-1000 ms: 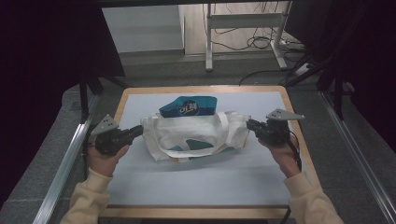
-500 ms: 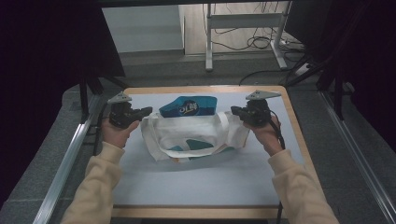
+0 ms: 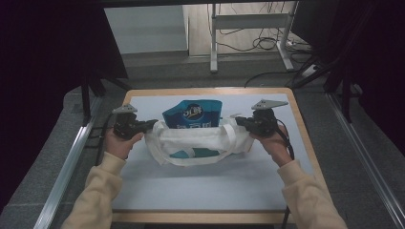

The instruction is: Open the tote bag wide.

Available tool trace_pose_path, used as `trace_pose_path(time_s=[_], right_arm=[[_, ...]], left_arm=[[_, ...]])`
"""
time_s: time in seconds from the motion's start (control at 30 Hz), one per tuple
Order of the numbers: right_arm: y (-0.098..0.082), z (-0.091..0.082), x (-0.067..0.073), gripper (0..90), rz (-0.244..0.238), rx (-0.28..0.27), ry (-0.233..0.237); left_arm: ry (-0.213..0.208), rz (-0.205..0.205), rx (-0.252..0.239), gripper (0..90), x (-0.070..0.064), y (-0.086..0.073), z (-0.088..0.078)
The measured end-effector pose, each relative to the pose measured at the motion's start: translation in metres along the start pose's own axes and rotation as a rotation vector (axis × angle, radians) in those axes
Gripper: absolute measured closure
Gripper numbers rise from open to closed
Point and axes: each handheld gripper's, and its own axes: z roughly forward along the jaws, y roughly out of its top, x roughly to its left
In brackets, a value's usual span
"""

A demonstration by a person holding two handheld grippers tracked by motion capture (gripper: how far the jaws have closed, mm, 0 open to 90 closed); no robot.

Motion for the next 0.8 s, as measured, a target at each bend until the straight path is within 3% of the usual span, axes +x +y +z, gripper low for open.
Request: trace_pose_path(time_s=[0.17,0.33,0.57,0.8], right_arm=[[-0.012,0.001,0.006,89.1,-0.012,0.013,0.021],[-0.022,0.001,0.01,89.1,-0.014,0.014,0.028],[-0.007,-0.004,0.008,89.1,-0.017,-0.025,0.014],[-0.006,0.007,0.011,89.2,-0.017,0.0,0.037]], left_arm=[[0.005,0.012,0.024,90.0,-0.006,-0.01,0.002],[0.012,0.015,0.006,90.0,-0.009,-0.014,-0.001],[0.04,0.009,-0.049,89.9,-0.003,0.001,-0.011],[0.018,0.0,0.006,90.0,0.001,0.001,0.006]])
